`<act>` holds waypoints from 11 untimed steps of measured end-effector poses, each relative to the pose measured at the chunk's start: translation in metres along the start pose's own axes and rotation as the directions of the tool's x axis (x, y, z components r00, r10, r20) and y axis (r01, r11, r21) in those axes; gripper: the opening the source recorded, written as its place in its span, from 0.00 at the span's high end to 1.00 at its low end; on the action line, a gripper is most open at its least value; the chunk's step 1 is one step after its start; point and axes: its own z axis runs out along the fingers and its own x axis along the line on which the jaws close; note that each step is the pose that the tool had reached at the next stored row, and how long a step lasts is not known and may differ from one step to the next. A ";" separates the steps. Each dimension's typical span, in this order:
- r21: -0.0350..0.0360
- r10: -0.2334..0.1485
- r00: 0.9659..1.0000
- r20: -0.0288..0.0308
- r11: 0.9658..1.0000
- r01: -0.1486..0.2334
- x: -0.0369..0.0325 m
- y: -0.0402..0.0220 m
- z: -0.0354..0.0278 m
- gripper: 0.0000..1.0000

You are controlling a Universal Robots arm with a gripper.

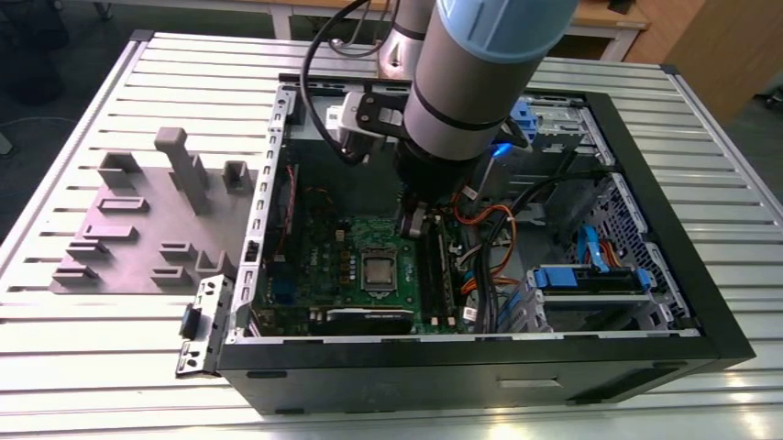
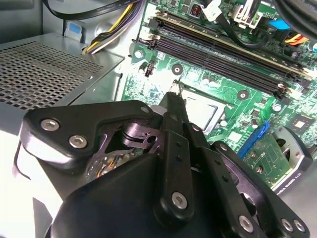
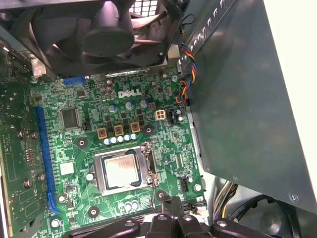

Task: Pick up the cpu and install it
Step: 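Install the first cpu locking lever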

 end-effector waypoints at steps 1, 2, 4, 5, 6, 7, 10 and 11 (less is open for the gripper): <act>0.000 -0.003 1.000 0.000 1.000 0.003 0.0004 0.0000 -0.0001 0.89; -0.001 -0.011 1.000 -0.001 1.000 0.011 0.0005 0.0000 0.0000 0.89; -0.004 -0.031 1.000 -0.003 1.000 0.031 0.0006 0.0000 0.0000 0.89; -0.005 -0.040 0.999 -0.004 0.999 0.040 0.0007 0.0000 0.0001 0.89; -0.005 -0.049 0.999 -0.004 0.999 0.049 0.0010 0.0000 0.0001 0.89; -0.006 -0.056 0.998 -0.005 0.998 0.056 0.0011 0.0000 0.0002 0.89; -0.008 -0.070 0.998 -0.006 0.998 0.070 0.0012 -0.0001 0.0005 0.89; -0.008 -0.072 0.997 -0.006 0.997 0.072 0.0012 -0.0001 0.0007 0.89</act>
